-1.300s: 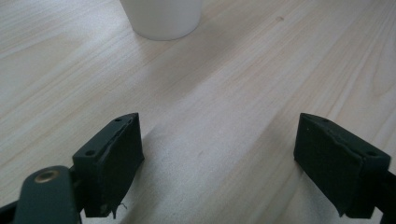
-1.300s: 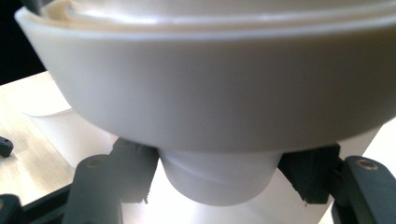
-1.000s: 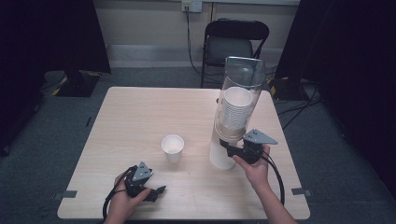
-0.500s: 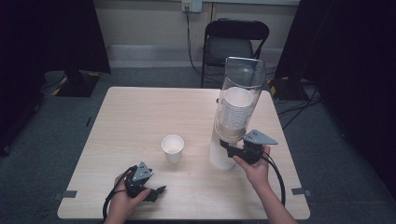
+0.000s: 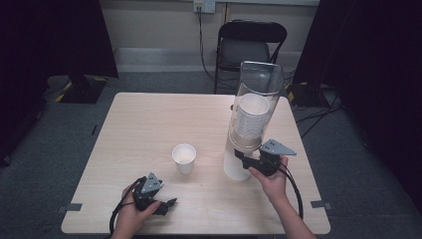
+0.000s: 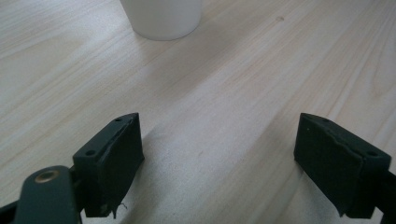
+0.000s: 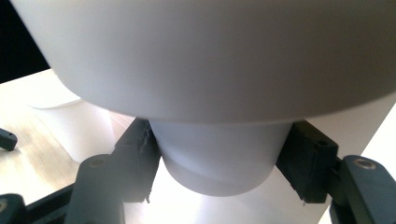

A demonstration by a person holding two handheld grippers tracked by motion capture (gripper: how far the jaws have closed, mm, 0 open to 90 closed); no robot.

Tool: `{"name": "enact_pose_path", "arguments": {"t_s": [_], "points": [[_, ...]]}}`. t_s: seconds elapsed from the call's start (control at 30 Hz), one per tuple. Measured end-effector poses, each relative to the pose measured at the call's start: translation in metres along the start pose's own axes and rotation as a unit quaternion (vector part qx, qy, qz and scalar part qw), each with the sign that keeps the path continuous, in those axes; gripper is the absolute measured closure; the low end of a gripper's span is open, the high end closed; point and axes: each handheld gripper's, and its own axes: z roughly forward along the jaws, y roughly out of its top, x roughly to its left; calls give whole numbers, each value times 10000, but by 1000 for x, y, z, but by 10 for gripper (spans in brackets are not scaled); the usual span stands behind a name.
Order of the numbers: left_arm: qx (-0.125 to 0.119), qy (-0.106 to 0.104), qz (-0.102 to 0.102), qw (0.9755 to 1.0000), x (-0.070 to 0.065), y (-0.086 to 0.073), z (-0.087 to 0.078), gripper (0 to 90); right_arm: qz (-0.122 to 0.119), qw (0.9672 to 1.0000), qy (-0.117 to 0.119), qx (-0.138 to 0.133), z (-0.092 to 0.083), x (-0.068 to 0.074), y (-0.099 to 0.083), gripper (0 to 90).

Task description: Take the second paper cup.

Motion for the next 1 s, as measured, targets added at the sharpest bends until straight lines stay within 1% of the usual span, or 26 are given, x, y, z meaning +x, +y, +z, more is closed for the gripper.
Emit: {"name": "enact_pose_path", "arguments": {"t_s": [0.03,0.07,0.1,0.13,0.17,0.2,0.23,0.27,0.3,0.33,0.37,0.4,0.43,0.5,0.6,0.63,0.77,0.87,1.0], "points": [[2,2,0,10000,0,0,0,150,-5,10000,9,97,1,0,-1,370],[0,2,0,10000,0,0,0,150,-78,9980,-11,628,5,0,-8,373],[-2,1,-1,10000,0,0,0,151,86,9937,-7,1122,12,-6,-38,372],[-9,1,-4,10000,0,0,0,151,26,9936,-6,1127,10,-8,-39,371],[-1,-1,-3,10000,0,0,0,150,-73,9948,-35,1017,6,-8,-33,369],[-1,-1,-3,10000,0,0,0,150,-73,9948,-35,1017,6,-8,-33,369],[-14,-7,-1,10000,0,0,0,150,-164,9956,-28,918,2,-8,-26,370],[-9,-28,-4,10000,0,0,0,150,-88,9963,36,855,1,-7,-22,368],[-15,-31,-6,10000,1,0,0,150,-6,9960,67,888,2,-7,-23,367],[-9,-33,-7,10000,1,0,0,149,-101,9939,145,1092,5,-5,-27,364],[-4,-34,-6,10000,0,0,0,149,-157,9932,150,1141,5,-4,-29,364],[-4,-34,-6,10000,0,0,0,149,-157,9932,150,1141,5,-4,-29,364],[-1,-32,-3,10000,0,0,0,149,-136,9920,170,1240,5,-5,-33,363],[-9,-32,-7,10000,0,0,0,149,-165,9909,187,1322,4,-5,-35,362],[0,-27,17,10000,1,0,0,149,-210,9903,189,1362,2,-4,-37,362],[-4,-22,27,10000,1,0,0,149,-148,9896,244,1413,0,-5,-41,361],[-9,-21,33,10000,1,0,0,149,-163,9881,275,1506,-2,-7,-45,358],[-8,-21,32,10000,1,0,0,149,-218,9873,218,1558,-4,-6,-46,357],[-12,-18,29,10000,1,0,0,149,-148,9866,108,1622,-8,-13,-51,355]]}}
